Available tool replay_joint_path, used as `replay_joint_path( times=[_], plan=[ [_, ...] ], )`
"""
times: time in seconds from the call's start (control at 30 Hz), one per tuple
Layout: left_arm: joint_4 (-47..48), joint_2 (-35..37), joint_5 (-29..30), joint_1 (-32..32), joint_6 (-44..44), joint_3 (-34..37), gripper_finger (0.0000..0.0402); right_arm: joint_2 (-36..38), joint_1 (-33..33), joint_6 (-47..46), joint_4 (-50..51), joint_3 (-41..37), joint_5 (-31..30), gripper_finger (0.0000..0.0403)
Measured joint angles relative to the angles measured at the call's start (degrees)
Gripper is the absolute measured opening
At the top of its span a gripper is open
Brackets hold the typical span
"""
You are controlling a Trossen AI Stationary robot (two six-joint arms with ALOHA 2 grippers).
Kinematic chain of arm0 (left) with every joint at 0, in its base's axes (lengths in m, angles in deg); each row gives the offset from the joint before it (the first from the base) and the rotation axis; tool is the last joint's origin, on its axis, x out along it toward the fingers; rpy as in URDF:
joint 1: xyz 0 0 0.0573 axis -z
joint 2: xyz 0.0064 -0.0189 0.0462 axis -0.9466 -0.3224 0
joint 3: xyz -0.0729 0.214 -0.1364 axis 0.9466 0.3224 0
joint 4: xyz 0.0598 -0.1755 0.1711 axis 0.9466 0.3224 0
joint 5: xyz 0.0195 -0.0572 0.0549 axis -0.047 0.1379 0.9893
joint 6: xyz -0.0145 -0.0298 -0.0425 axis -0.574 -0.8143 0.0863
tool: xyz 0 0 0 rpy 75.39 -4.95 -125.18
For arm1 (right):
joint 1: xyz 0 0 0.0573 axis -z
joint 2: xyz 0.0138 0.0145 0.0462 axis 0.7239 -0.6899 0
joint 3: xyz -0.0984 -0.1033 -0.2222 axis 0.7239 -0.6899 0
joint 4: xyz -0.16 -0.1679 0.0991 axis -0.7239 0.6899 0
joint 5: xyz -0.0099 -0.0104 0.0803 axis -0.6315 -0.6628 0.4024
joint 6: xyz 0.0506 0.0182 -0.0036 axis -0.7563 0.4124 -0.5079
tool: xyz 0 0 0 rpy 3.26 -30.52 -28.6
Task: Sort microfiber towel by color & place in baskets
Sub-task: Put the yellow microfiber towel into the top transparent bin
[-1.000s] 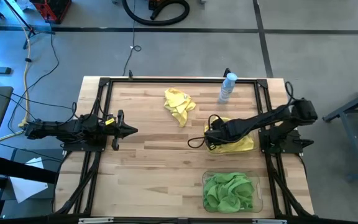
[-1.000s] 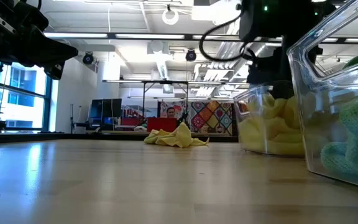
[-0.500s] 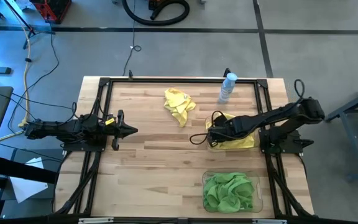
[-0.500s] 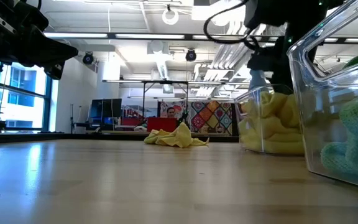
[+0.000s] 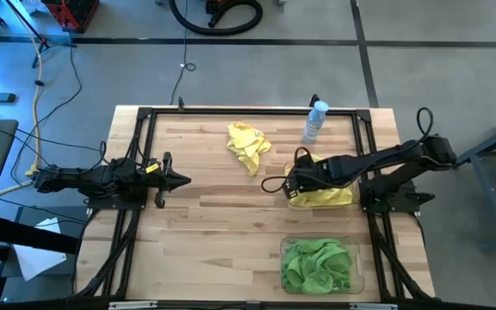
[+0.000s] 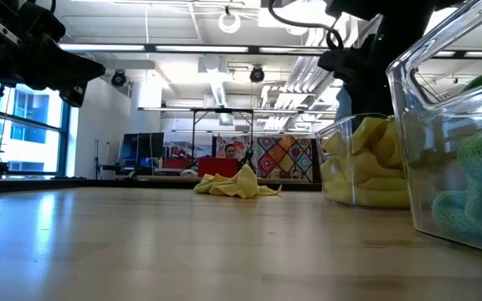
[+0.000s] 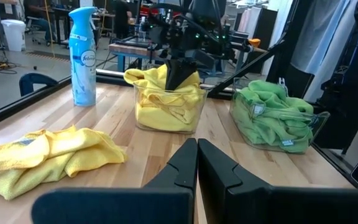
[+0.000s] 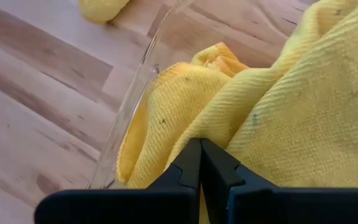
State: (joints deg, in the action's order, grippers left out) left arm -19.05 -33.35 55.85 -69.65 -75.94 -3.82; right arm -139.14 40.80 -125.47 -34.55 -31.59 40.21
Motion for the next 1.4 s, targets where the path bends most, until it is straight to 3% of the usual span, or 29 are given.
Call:
replay_joint_path(
  times=[0.17, 0.4, 0.63, 0.87, 1.0, 1.13, 1.27, 1.4],
  plan=[
    [0.00, 0.00, 0.00, 0.00, 0.00, 0.00, 0.0001, 2.16, 0.36, 0.01, 1.40, 0.00, 1.10, 0.0000],
    [0.01, 0.00, 0.00, 0.02, 0.00, 0.00, 0.0001, 11.06, 0.34, -0.11, 3.92, 0.02, -0.51, 0.0000],
    [0.00, 0.00, 0.00, 0.02, 0.00, 0.00, 0.0001, 15.56, 0.34, 13.35, -4.54, 2.75, -5.77, 0.0000],
    [0.00, 0.00, 0.00, 0.00, 0.00, 0.00, 0.0001, 6.06, 3.56, 31.77, -3.92, 17.18, -8.25, 0.0000],
    [-0.02, 0.00, 0.00, 0.02, 0.00, 0.00, 0.0001, -1.79, 6.44, 44.10, -1.86, 25.93, -4.62, 0.0000],
    [0.00, 0.00, 0.00, 0.02, 0.00, 0.00, 0.0001, -9.45, 8.95, 48.50, 1.78, 35.51, -0.36, 0.0003],
    [0.00, 0.00, 0.00, 0.01, 0.00, 0.00, 0.0001, -17.07, 11.04, 51.54, 8.21, 44.55, 1.54, 0.0035],
    [0.00, 0.00, 0.00, 0.02, 0.00, 0.00, 0.0001, -23.63, 12.79, 54.99, 11.95, 51.11, 1.59, 0.0100]
  ],
)
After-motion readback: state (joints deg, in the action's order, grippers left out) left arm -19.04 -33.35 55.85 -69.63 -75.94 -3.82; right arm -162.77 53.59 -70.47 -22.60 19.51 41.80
